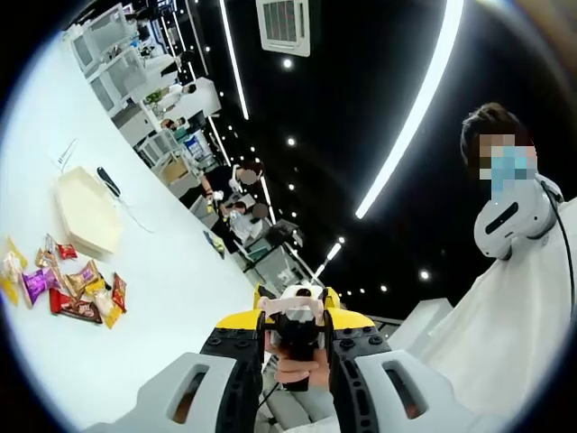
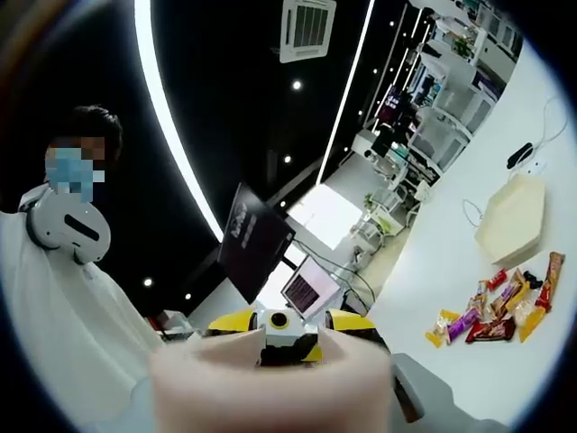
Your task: Place the target food into the container with the food tongs after gripping and lifting it, then release it inside without dropping or visibly crushing the food.
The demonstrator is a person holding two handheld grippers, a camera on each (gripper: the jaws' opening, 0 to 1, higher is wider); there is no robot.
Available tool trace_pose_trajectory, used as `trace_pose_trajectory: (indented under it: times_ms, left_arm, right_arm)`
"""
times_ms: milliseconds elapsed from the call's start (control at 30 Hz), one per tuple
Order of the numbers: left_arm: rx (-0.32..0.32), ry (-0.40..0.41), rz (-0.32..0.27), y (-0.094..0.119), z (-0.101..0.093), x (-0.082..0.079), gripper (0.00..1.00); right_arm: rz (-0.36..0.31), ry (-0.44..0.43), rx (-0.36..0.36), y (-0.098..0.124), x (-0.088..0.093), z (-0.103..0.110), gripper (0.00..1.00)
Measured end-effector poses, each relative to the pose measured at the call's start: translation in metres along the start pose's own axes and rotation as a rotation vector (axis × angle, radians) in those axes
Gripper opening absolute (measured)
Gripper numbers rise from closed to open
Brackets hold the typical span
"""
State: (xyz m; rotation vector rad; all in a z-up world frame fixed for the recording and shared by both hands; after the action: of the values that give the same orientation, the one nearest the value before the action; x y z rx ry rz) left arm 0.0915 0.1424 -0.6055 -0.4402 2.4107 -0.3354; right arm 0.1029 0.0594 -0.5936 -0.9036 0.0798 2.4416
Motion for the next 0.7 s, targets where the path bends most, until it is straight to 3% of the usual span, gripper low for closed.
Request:
trace_pose_trajectory:
  times_ms: [700]
  left_arm:
    - [-0.024, -0.038, 0.024, -0.0021, -0.0052, -0.0012, 0.25]
  right_arm:
    - [0.012, -0.026, -0.013, 0.0015, 0.0014, 0.0031, 0.29]
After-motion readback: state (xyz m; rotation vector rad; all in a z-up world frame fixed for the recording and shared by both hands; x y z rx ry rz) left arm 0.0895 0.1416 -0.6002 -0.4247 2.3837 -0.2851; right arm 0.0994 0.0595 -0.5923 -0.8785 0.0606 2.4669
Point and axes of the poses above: the point that each gripper's makers call its tool centre point, and the gripper's own axes: y roughly backward along the fingers, z roughly to its left, x roughly out of its underside, the point moved 4 cm from there along y, roughly backward along the fingers, and after that the axes turned 9 degrees about x, right-handed, at the moved point
